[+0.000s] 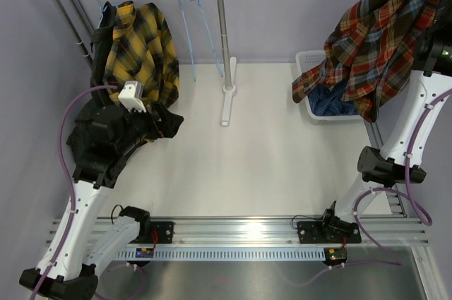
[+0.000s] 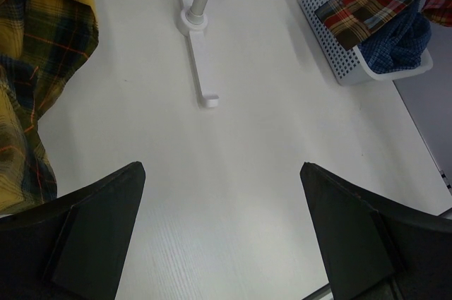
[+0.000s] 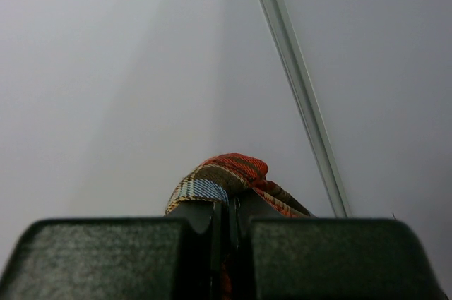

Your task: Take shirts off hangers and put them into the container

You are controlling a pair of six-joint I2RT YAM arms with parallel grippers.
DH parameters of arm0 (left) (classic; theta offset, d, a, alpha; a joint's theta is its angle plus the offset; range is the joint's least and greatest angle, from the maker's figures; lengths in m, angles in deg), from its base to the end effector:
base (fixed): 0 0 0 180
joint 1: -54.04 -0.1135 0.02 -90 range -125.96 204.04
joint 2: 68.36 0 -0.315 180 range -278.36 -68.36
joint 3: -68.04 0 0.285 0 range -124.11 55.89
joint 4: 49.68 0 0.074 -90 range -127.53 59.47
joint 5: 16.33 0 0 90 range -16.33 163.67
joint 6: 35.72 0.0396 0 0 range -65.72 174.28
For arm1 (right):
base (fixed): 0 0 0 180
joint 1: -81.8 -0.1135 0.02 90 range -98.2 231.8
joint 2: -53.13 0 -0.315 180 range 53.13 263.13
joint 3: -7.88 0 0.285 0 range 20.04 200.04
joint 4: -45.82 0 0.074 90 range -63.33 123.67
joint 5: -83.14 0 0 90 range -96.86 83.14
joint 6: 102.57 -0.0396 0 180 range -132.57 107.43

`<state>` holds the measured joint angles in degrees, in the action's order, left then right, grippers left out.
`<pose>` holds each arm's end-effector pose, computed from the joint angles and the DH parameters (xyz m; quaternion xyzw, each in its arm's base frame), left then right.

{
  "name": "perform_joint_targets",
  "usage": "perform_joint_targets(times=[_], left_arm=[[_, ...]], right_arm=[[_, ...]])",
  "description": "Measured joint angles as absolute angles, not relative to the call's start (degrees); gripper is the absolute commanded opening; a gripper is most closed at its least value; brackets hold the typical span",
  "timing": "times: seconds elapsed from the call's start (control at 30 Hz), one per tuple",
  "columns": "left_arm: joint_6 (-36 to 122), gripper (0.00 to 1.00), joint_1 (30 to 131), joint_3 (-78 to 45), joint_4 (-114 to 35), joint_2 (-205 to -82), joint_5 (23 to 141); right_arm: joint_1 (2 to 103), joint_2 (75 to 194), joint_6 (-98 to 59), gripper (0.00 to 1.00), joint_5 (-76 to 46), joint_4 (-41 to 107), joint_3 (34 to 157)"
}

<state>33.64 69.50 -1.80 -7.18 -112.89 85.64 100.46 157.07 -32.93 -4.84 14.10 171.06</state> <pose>0.1528 -0.0508 0.4229 0.0256 0.8024 -0.2627 0.5352 0.3239 -0.1109 0.7166 0.1874 0.4837 0.0035 0.8549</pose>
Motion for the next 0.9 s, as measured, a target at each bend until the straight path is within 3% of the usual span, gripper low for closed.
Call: perform_joint_targets(times=[0.53, 0.9], left_arm=[[32.8, 0.99, 69.5, -0.7, -7.2, -114.5, 86.8], [31.8, 0.99, 69.5, -0.7, -7.2, -115.8, 87.0]], right_arm=[[100.6, 154.3, -33.6, 0.00, -14.7, 17.4, 145.0], [97.0, 152.6, -38.4, 0.00, -21.8, 29.3, 125.5]])
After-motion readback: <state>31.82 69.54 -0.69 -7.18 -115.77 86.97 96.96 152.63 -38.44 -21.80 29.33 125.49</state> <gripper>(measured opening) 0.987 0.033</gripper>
